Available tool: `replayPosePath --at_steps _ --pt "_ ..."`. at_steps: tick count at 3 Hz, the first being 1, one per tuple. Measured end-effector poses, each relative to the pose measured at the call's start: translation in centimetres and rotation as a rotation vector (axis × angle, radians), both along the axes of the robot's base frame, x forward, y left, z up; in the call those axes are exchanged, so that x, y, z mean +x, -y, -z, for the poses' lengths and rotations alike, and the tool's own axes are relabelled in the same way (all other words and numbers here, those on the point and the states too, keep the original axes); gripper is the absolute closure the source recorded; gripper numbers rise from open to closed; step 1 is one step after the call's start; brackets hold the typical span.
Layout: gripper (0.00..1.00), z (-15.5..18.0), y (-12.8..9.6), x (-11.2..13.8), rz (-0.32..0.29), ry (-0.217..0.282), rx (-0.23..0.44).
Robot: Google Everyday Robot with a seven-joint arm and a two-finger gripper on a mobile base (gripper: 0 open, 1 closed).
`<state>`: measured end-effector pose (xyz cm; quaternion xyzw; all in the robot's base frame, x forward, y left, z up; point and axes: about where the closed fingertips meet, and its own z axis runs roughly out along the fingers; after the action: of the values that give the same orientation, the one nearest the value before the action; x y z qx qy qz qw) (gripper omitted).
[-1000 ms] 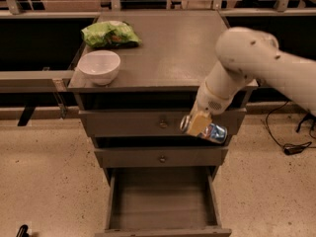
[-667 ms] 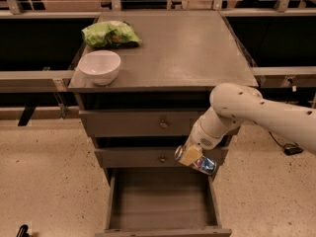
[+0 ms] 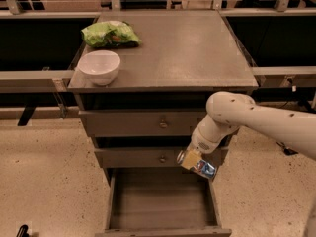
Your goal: Place redbull can into bottom drawer
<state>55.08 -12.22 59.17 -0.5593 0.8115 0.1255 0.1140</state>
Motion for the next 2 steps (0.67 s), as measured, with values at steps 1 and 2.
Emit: replayPosePath --at_steps 1,2 --pt "1.0 10.3 -1.18 0.22 0.022 -0.097 0.022" --pt "1.0 10.3 -1.18 0.22 0.022 -0.097 0.022"
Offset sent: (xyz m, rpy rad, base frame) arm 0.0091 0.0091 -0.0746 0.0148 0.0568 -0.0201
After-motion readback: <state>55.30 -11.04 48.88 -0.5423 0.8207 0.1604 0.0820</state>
